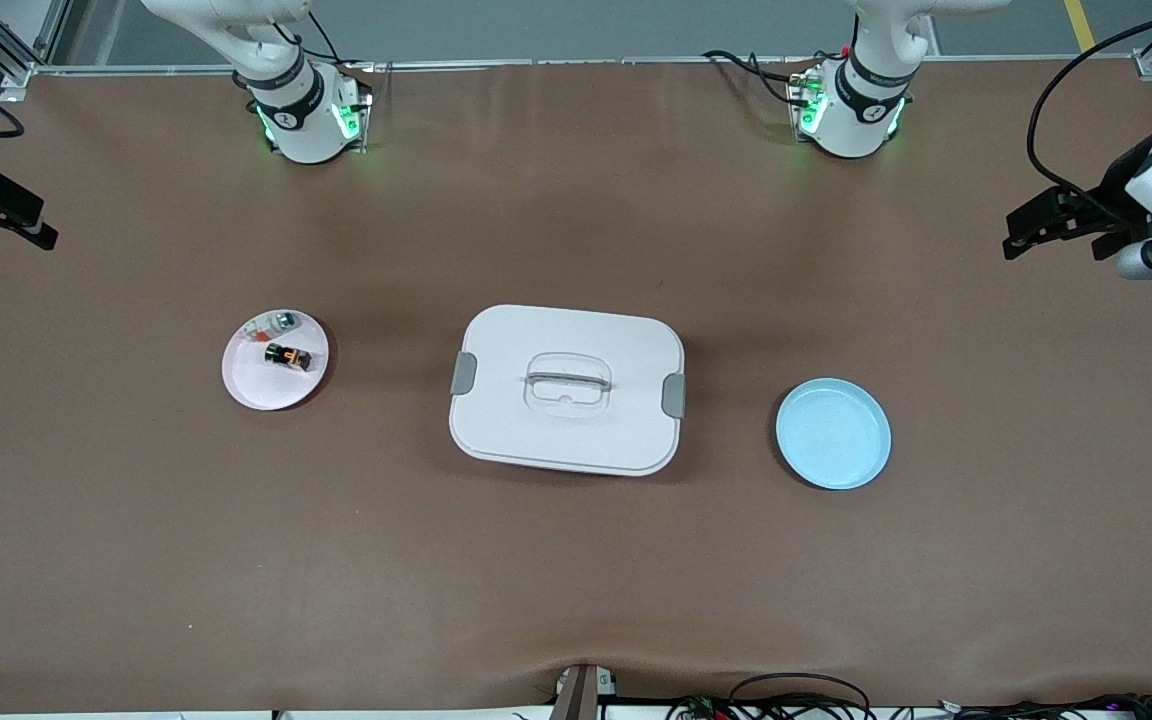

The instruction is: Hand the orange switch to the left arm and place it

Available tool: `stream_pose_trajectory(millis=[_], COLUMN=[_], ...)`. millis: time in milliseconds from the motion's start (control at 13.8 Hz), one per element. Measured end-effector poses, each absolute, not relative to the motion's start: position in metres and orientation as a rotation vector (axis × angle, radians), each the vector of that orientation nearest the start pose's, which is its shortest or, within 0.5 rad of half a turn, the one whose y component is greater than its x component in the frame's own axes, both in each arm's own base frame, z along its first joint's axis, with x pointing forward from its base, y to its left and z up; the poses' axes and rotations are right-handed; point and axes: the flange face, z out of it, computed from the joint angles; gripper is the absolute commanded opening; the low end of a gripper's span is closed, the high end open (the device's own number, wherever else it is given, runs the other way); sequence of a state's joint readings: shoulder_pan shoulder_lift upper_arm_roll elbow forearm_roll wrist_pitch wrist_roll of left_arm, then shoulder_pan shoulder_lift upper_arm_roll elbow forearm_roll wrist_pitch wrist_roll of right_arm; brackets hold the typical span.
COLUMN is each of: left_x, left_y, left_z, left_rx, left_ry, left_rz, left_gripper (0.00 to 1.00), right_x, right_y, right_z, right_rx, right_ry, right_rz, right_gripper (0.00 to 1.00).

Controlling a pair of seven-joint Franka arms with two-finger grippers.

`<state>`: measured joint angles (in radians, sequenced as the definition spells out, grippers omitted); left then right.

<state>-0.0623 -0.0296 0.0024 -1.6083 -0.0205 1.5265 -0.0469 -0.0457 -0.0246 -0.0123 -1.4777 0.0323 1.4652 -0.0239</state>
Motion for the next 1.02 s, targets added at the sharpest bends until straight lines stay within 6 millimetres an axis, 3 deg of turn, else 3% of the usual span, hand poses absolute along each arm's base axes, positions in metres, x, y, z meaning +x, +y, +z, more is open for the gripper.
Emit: stream_pose_trajectory(millis=[653,1016], left_x=[0.538,0.539], left_y=[-0.034,-0.034], left_z=[0.619,0.619], left_rx=[-3.158,-3.158], left_ry=[0.026,0.024], left_rz=[0.091,0.090], left_gripper=[1.00,1.00], right_x=[0.535,0.547], right_y=[-0.027,-0.029], right_z=[0.671,0.646], right_rx=[-3.108,-3.104], right_ry=[0.047,0.051], right_rz=[-0.018,0.055], right_gripper=[1.00,1.00])
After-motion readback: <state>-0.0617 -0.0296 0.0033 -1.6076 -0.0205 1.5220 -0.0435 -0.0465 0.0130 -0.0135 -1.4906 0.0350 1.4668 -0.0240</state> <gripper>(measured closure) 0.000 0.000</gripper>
